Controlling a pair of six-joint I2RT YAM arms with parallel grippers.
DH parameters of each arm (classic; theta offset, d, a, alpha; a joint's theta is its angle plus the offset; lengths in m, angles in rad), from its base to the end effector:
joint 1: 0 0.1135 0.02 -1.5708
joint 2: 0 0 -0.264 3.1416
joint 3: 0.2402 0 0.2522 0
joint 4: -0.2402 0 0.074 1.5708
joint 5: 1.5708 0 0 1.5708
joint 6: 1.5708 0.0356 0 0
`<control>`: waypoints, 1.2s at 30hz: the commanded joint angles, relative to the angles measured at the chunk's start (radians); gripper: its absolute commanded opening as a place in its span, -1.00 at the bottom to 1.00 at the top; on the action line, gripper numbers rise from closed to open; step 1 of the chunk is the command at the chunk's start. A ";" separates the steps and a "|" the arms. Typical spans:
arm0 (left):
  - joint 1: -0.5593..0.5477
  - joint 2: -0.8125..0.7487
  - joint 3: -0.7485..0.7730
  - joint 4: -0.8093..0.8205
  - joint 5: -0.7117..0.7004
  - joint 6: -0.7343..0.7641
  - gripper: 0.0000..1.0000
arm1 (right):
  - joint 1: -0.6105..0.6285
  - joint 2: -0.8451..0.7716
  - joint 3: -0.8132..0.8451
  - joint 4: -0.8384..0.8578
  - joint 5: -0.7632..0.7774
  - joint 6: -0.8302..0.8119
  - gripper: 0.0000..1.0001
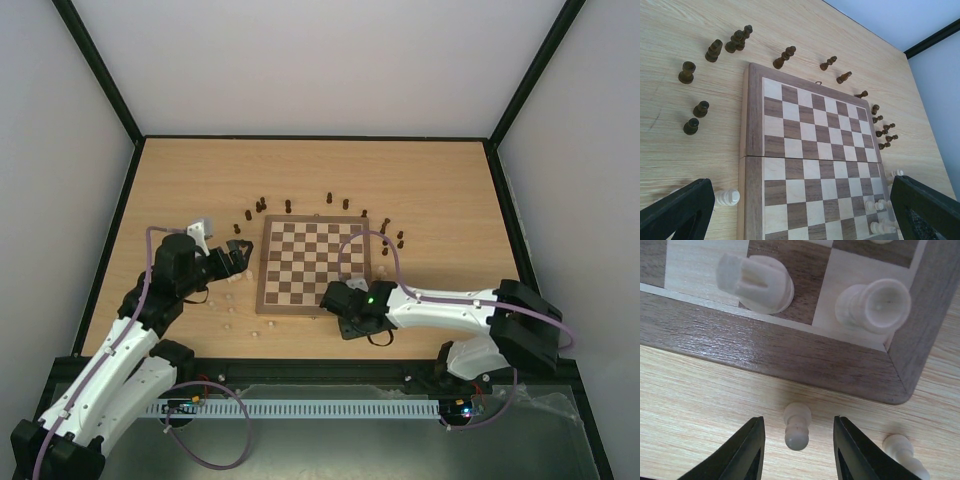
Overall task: Set up the chess pieces on the board
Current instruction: Pick up the chess piece at the center of the board.
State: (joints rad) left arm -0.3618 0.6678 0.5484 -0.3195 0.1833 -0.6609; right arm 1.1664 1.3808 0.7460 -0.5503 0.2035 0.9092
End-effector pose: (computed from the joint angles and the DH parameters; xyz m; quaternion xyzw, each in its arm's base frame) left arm 0.1490 -0.0633 0.2611 -0.0767 0.8385 -0.3287 0.4279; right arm 0.1026 0.2214 0.1749 -0.1059 0.9708 0.1136 0.1827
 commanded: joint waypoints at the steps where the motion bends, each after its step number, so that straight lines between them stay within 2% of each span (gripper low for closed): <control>1: -0.003 -0.008 -0.010 0.005 0.015 0.005 0.99 | 0.009 0.042 0.002 -0.004 -0.007 0.002 -0.26; 16: -0.004 -0.008 -0.010 0.005 0.014 0.005 0.99 | 0.009 0.046 0.016 -0.011 -0.003 -0.007 -0.60; 21: -0.004 -0.007 -0.010 0.005 0.012 0.003 0.99 | 0.009 0.031 0.030 -0.035 -0.001 -0.009 -0.77; 28: -0.004 -0.002 -0.011 0.010 0.012 0.001 0.99 | 0.017 -0.014 0.104 -0.083 -0.017 -0.047 -0.77; 36: -0.004 -0.001 -0.013 0.014 0.005 -0.004 0.99 | 0.021 0.042 0.228 -0.108 -0.023 -0.132 -0.73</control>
State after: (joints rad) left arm -0.3618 0.6662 0.5480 -0.3191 0.1825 -0.6621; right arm 1.1790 1.3899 0.9104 -0.5831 0.1806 0.8326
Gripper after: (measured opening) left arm 0.995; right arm 0.133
